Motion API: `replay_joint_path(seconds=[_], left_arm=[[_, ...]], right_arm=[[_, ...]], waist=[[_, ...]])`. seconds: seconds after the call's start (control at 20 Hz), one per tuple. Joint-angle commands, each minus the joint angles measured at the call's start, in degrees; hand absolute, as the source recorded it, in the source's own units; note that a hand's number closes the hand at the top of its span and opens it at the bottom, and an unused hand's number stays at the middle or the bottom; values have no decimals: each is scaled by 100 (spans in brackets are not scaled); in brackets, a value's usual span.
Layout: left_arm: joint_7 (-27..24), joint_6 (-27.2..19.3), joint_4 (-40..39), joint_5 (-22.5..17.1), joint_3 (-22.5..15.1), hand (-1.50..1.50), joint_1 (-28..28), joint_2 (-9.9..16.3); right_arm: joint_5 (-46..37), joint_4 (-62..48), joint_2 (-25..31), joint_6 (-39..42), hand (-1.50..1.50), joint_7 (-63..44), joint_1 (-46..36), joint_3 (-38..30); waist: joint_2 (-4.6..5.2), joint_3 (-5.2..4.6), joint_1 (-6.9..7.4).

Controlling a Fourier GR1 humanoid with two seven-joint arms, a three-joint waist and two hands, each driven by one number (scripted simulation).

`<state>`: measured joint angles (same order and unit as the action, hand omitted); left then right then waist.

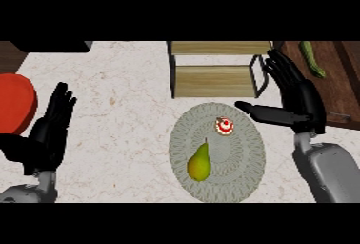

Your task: Pick the cupcake from the placemat and place it in the tiered shelf

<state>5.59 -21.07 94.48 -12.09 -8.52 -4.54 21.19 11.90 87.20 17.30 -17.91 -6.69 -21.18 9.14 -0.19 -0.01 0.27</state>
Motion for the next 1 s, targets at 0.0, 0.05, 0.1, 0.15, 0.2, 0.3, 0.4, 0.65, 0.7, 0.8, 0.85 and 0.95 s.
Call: replay_joint_path(seconds=[0.0,0.05,0.1,0.15,0.2,0.3,0.4,0.65,0.7,0.8,0.85,0.95], left_arm=[[-31,130,60,-29,94,0,94,92],[74,36,-21,13,61,0,-57,40],[96,39,131,0,49,0,33,46],[-66,26,9,91,-11,0,90,-13],[-122,39,-42,57,8,0,130,-63],[-3,44,-80,66,20,0,-1,-26],[63,94,101,26,6,0,9,8],[186,-33,156,158,-137,0,-47,-143],[179,186,65,50,103,0,-178,102],[162,271,91,-68,255,0,-106,137],[39,232,-103,11,157,0,-170,-46],[172,184,-36,114,167,0,-205,-6]], right_arm=[[-332,360,757,649,-150,-838,-126,476],[-532,480,984,822,-150,-1218,-265,770],[-651,512,1090,907,-150,-1523,-388,918],[-662,743,1124,918,-150,-2162,-688,1032],[-616,841,1332,1191,-150,-2382,-710,1062],[-1081,812,1565,1339,-150,-2989,-1158,1426],[-1544,714,1748,1544,-150,-3579,-1528,1802],[-2130,649,1384,2078,-150,-5105,-2117,2694],[-2229,357,1232,2113,-150,-5302,-2343,2656],[-2284,427,861,2250,-150,-6029,-2610,2784],[-2150,305,704,2419,-150,-6239,-2861,2609],[-2604,-329,371,2247,-150,-5924,-2748,2864]], waist=[[-12,-10,-29],[-25,-19,-66],[-33,-19,-13],[-39,-28,-25],[-32,-24,-46],[-27,-32,-6],[-43,-39,93],[-18,-20,82],[9,-15,93],[0,-13,71],[12,-11,39],[29,-5,59]])
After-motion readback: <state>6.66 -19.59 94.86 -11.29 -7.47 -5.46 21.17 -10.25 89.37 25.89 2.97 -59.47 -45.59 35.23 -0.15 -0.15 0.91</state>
